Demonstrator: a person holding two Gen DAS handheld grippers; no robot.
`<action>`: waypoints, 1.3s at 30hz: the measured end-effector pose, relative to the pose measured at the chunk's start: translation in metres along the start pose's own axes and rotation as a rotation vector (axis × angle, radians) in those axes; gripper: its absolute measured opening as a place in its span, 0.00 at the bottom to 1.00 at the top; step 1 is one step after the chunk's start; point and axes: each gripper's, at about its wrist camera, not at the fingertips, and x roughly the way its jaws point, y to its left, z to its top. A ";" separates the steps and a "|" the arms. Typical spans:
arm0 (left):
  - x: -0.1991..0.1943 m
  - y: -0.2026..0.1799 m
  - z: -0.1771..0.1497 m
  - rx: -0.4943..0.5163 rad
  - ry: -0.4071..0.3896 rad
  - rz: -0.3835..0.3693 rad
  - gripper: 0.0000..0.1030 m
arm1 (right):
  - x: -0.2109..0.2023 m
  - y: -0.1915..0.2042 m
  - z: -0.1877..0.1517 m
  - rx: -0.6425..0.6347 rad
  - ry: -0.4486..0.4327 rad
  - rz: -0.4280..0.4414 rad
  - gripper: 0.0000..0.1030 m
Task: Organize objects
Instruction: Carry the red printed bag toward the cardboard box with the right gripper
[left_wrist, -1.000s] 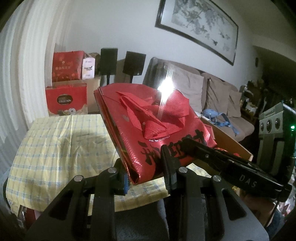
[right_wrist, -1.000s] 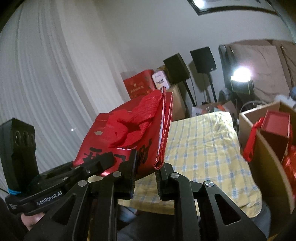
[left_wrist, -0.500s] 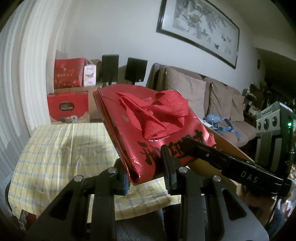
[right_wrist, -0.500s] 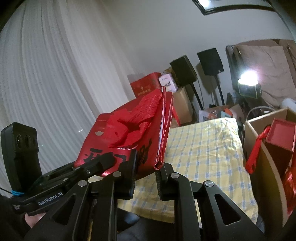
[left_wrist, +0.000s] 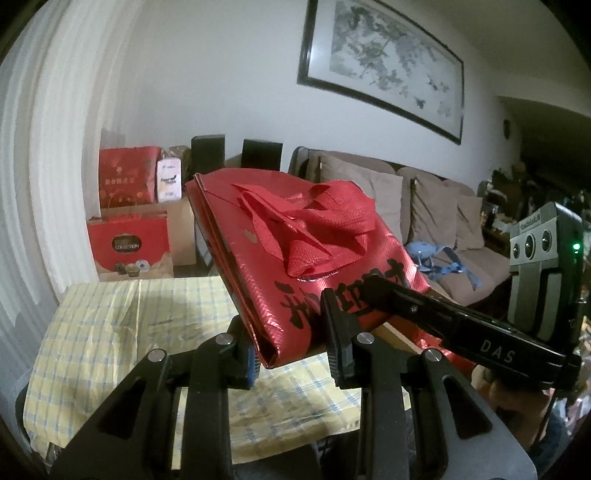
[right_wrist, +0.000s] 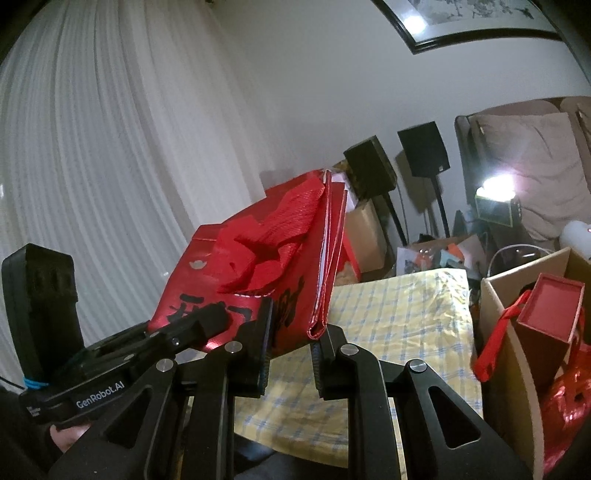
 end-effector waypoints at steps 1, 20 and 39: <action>0.000 -0.001 0.000 -0.001 0.002 -0.003 0.26 | -0.001 0.000 0.001 -0.001 0.000 -0.002 0.17; 0.013 -0.009 0.001 -0.011 0.013 -0.033 0.26 | -0.010 -0.010 0.005 0.005 0.008 -0.029 0.17; 0.018 -0.026 0.008 0.006 -0.001 -0.059 0.26 | -0.019 -0.020 0.013 0.011 -0.017 -0.049 0.17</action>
